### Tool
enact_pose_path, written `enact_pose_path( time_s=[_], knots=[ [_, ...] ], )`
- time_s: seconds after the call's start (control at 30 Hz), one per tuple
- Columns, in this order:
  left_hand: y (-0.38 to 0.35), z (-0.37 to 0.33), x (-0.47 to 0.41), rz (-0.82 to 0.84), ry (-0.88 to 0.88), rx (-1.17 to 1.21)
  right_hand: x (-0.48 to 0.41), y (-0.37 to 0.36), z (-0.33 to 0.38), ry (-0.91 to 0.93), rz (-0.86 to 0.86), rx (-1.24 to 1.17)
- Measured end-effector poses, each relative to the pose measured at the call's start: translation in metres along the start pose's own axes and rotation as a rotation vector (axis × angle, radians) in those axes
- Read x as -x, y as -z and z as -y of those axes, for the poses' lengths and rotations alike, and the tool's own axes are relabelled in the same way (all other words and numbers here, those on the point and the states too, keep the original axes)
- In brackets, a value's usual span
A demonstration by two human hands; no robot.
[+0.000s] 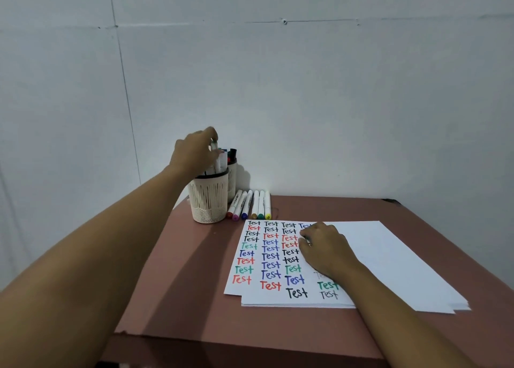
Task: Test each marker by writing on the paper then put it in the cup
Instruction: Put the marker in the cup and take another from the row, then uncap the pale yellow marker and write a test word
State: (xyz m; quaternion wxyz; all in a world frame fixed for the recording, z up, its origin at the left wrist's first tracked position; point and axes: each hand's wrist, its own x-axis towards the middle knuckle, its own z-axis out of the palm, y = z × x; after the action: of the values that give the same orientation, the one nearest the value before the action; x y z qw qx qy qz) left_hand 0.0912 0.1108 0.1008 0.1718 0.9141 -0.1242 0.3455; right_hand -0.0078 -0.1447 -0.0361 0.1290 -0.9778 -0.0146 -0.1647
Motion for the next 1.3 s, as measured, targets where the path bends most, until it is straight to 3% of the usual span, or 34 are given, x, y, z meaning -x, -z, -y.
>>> enact_pose_path(
  time_s=[0.2,0.4,0.47,0.6,0.67,1.07,1.3],
  knots=[
    [-0.015,0.005,0.015,-0.085,-0.155,-0.171,0.0,-0.001,0.002,0.002,0.008,0.015],
    [-0.036,-0.02,0.054,-0.253,-0.338,0.056,0.0,0.0,0.002,-0.002,0.016,0.014],
    [-0.057,-0.027,0.076,-0.135,-0.346,0.107,0.001,0.0,0.003,-0.004,0.017,0.01],
    [-0.088,-0.027,0.107,0.418,-0.165,0.127,0.002,0.005,0.006,-0.008,0.034,0.002],
    [-0.089,-0.025,0.11,0.584,-0.088,0.143,0.0,0.01,0.007,-0.014,0.052,0.013],
    [-0.096,-0.024,0.108,0.578,-0.106,0.117,-0.074,-0.001,0.054,-0.215,0.051,-0.176],
    [-0.093,-0.028,0.108,0.589,-0.107,0.106,-0.096,-0.028,0.07,-0.277,0.02,-0.103]
  ],
)
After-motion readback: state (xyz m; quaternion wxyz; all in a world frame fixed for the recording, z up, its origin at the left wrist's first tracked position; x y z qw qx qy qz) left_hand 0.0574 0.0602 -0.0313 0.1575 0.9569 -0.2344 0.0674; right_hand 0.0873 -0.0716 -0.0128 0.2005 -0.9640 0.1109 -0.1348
